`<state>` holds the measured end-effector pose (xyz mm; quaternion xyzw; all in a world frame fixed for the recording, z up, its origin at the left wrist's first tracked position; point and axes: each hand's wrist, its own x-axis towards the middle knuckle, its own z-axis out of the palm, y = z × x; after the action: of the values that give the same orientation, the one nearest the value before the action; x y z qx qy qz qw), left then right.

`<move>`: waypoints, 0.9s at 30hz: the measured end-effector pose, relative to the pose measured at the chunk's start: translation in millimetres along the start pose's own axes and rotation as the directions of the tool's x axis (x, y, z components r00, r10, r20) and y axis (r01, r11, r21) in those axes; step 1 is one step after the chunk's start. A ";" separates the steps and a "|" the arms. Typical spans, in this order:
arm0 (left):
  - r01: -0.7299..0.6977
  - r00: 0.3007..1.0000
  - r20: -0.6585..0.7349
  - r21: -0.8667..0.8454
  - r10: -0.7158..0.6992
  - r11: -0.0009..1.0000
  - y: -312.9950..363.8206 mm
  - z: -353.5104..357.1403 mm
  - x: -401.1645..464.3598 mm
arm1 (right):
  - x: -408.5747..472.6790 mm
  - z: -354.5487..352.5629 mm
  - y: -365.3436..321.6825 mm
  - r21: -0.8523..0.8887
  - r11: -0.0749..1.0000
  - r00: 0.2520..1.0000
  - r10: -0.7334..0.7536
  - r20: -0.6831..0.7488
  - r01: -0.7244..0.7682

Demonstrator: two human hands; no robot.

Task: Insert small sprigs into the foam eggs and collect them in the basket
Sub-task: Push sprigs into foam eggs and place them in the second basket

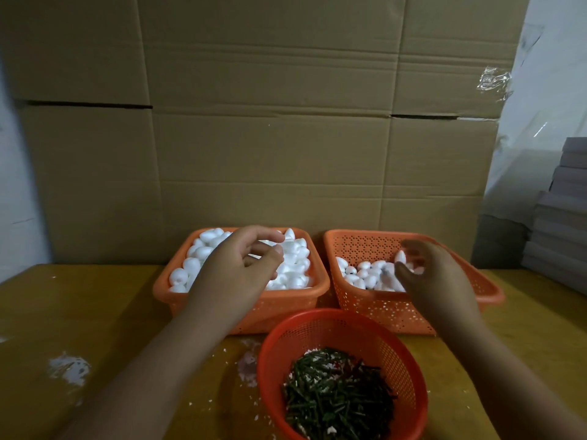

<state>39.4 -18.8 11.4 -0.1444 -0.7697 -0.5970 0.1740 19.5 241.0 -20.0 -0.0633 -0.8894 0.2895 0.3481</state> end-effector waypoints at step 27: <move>-0.095 0.995 0.041 0.695 0.093 0.712 -63.9 -6.6 11.4 | -78.4 37.8 -68.2 0.215 0.817 0.479 -0.504 0.719 0.535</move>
<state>2.3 -40.7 -37.6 -0.1080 -0.9295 -0.2541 0.2445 59.6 142.3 -49.9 0.3267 -0.9325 0.1526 0.0196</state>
